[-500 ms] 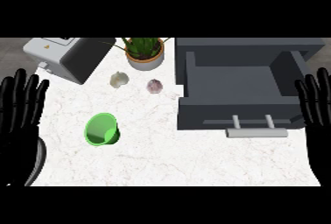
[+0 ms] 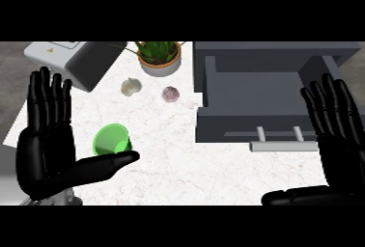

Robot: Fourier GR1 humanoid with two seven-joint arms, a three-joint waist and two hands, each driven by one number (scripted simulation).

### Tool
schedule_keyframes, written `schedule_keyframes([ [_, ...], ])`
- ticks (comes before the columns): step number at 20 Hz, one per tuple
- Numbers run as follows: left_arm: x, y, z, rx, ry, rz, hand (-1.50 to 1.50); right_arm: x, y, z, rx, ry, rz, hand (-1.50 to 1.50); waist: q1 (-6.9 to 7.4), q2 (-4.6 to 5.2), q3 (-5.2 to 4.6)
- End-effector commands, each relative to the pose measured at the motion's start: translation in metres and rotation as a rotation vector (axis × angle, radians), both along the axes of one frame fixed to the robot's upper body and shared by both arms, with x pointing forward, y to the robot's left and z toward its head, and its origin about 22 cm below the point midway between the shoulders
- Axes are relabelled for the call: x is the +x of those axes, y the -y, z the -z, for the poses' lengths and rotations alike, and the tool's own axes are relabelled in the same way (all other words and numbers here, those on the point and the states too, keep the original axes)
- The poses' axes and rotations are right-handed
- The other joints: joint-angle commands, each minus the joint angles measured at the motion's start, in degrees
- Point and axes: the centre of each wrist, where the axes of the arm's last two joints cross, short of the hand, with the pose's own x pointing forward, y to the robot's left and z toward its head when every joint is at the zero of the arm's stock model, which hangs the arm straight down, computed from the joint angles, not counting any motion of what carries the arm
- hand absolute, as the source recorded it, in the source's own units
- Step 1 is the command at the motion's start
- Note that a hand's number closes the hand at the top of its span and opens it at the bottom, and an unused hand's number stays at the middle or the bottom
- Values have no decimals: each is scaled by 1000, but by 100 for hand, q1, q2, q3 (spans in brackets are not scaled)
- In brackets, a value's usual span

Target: Pick up the cup, place it into the drawer and close the drawer

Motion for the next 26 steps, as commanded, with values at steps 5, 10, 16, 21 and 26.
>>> schedule_keyframes([
  [5,1,40,-3,-99,-37,-32,-150,7,4,9,25,-30,-37,-150,25,-9,2],
  [10,17,27,17,-96,-46,-40,-150,14,2,-13,-7,-23,-32,-150,33,-7,-1],
  [16,15,32,5,-93,-68,-66,-150,2,-14,-5,15,-9,-18,-150,31,-9,0],
  [21,17,26,40,-102,-92,-103,-150,7,-4,-11,23,-9,-42,-150,28,-8,-1],
  [26,7,37,53,-108,-115,-114,-150,21,5,-4,25,-10,-31,-150,37,-5,0],
])
